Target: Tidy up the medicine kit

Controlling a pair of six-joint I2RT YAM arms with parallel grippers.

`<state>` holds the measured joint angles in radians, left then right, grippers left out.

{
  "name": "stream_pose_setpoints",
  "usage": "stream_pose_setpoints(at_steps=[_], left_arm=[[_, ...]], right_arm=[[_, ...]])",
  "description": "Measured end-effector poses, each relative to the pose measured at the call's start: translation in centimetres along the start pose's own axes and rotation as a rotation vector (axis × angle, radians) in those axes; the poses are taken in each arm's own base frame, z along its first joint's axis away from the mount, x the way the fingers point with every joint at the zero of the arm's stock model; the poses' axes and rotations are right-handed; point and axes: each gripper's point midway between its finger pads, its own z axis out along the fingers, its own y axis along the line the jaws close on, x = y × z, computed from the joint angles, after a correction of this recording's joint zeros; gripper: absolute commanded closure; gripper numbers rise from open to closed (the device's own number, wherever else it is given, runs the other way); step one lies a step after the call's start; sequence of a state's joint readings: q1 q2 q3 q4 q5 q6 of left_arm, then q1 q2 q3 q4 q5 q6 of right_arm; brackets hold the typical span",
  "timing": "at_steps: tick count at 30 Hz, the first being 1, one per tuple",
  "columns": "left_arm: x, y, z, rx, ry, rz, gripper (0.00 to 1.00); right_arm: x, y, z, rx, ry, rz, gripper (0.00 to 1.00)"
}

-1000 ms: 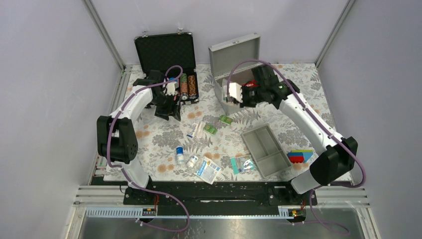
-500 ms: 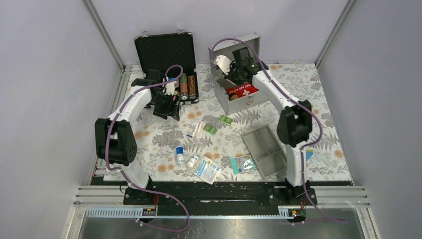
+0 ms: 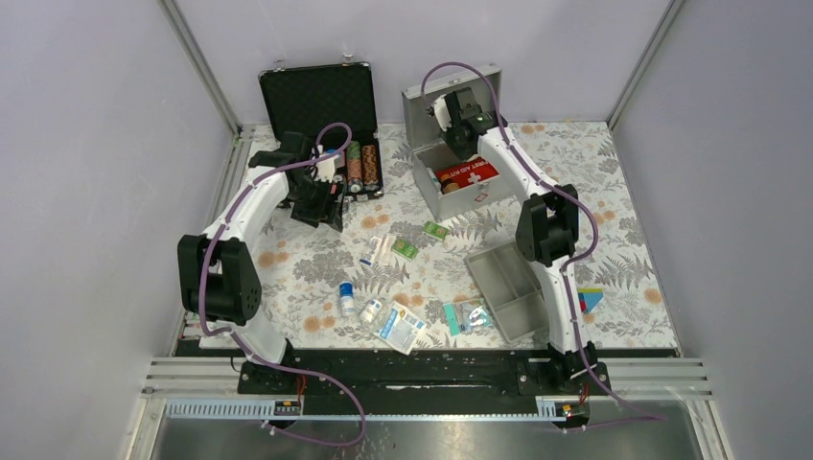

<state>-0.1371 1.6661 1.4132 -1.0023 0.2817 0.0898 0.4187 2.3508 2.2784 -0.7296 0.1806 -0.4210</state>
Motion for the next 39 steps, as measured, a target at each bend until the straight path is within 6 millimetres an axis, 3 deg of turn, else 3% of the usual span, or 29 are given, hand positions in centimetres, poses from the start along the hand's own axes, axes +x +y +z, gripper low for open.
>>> stream_pose_setpoints(at_steps=[2,5,7,11,14,17,20,23,26,28,31,34,39], left_arm=[[0.0,0.0,0.0,0.000,0.001,0.000,0.33],[0.0,0.0,0.0,0.001,0.002,-0.001,0.30],[0.1,0.0,0.0,0.000,0.002,-0.001,0.29],[0.1,0.1,0.0,-0.006,0.003,-0.001,0.28],[0.1,0.1,0.0,-0.010,0.004,0.001,0.28],[0.1,0.1,0.0,-0.018,0.005,0.005,0.28],[0.1,0.1,0.1,-0.018,0.005,0.005,0.29],[0.0,-0.4,0.1,0.004,0.002,0.003,0.30],[0.1,-1.5,0.2,0.048,0.005,0.007,0.31],[0.1,-2.6,0.3,0.077,0.009,0.025,0.31],[0.6,-4.1,0.8,0.103,0.026,0.052,0.31],[1.4,-4.9,1.1,0.113,0.052,0.052,0.30],[0.8,-5.0,0.8,0.106,0.036,0.019,0.27]], right_arm=[[0.6,0.0,0.5,0.007,0.020,0.019,0.72],[1.5,0.2,1.0,0.004,0.052,0.044,0.39],[1.7,0.3,0.9,0.000,0.059,0.058,0.34],[1.6,0.9,0.1,-0.032,0.057,0.088,0.30],[0.9,1.7,-2.0,-0.103,0.029,0.111,0.27],[0.0,2.6,-6.4,-0.199,-0.039,0.105,0.25],[0.7,4.5,-12.6,-0.332,-0.140,0.044,0.24],[3.2,7.1,-17.8,-0.472,-0.226,-0.071,0.25],[6.6,10.2,-20.5,-0.622,-0.270,-0.193,0.27],[9.2,12.8,-20.7,-0.742,-0.256,-0.244,0.31],[11.4,15.5,-19.7,-0.864,-0.208,-0.269,0.36],[12.4,18.7,-19.0,-0.977,-0.166,-0.300,0.38],[12.8,25.9,-19.6,-1.151,-0.131,-0.412,0.39]])
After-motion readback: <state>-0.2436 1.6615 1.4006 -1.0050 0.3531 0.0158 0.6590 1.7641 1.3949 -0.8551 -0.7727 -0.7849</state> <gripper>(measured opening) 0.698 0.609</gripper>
